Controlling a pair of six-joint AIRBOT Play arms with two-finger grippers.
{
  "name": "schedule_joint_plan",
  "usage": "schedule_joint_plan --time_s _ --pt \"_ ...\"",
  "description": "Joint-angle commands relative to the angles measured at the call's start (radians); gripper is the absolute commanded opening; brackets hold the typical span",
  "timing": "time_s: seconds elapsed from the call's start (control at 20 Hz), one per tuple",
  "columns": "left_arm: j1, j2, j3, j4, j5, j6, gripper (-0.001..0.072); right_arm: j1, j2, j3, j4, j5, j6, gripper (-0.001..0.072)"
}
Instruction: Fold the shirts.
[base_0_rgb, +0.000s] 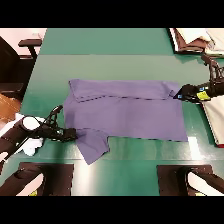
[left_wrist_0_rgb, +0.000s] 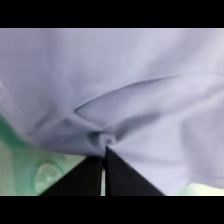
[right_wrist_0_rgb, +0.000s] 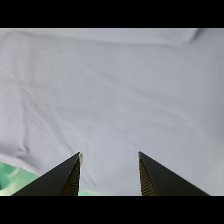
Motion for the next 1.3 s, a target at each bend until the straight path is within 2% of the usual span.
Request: schedule_joint_plan --time_s 0.0,0.15,0.2,0.25,0.3,0.4,0.45,0.5,0.75,0.85,0.9,1.0,1.1,1.25 --pt "-0.023 0.007 0.051 0.029 -0.046 -0.002 0.0022 -0.074 0.002 -0.03 -0.003 0.082 0.0 0.0412" --pt "-0.023 0.032 0.138 0.075 -0.104 -0.002 0.0022 -0.214 0.04 -0.194 -0.104 0.13 0.0 0.0414" --pt "-0.023 0.039 0.158 0.078 -0.109 0.003 0.0022 -0.269 0.064 -0.27 -0.153 0.124 0.0 0.0434" --pt "-0.023 0.04 0.178 0.079 -0.11 0.004 0.0022 -0.328 0.085 -0.338 -0.167 0.116 0.0 0.0547" --pt "-0.023 0.04 0.189 0.078 -0.108 0.004 0.0022 -0.394 0.1 -0.404 -0.157 0.105 -0.001 0.0563" --pt "-0.023 0.04 0.196 0.077 -0.1 0.004 0.0023 -0.508 0.1 -0.501 -0.148 0.083 -0.011 0.0551" --pt "-0.023 0.04 0.196 0.077 -0.1 0.004 0.0022 -0.546 0.09 -0.535 -0.141 0.069 -0.02 0.0521" --pt "-0.023 0.04 0.196 0.077 -0.1 0.004 0.0023 -0.574 0.072 -0.564 -0.108 0.048 -0.039 0.0445" --pt "-0.023 0.04 0.196 0.077 -0.097 0.003 0.0023 -0.541 -0.018 -0.589 0.056 -0.101 -0.07 0.0423" --pt "-0.023 0.04 0.196 0.079 -0.098 0.003 0.0023 -0.469 -0.049 -0.557 0.06 -0.132 -0.07 0.0295" --pt "-0.023 0.04 0.196 0.081 -0.1 0.005 0.0023 -0.436 -0.06 -0.54 0.058 -0.132 -0.07 0.0186" --pt "-0.023 0.04 0.209 0.109 -0.141 0.016 0.0021 -0.37 -0.068 -0.503 0.047 -0.117 -0.07 0.0017" --pt "-0.023 0.059 0.258 0.17 -0.229 0.014 0.002 -0.306 -0.036 -0.458 -0.008 -0.069 -0.069 0.0018" --pt "-0.023 0.204 0.301 0.299 -0.359 -0.051 0.002 -0.24 0.087 -0.405 -0.125 0.057 -0.045 0.0017"
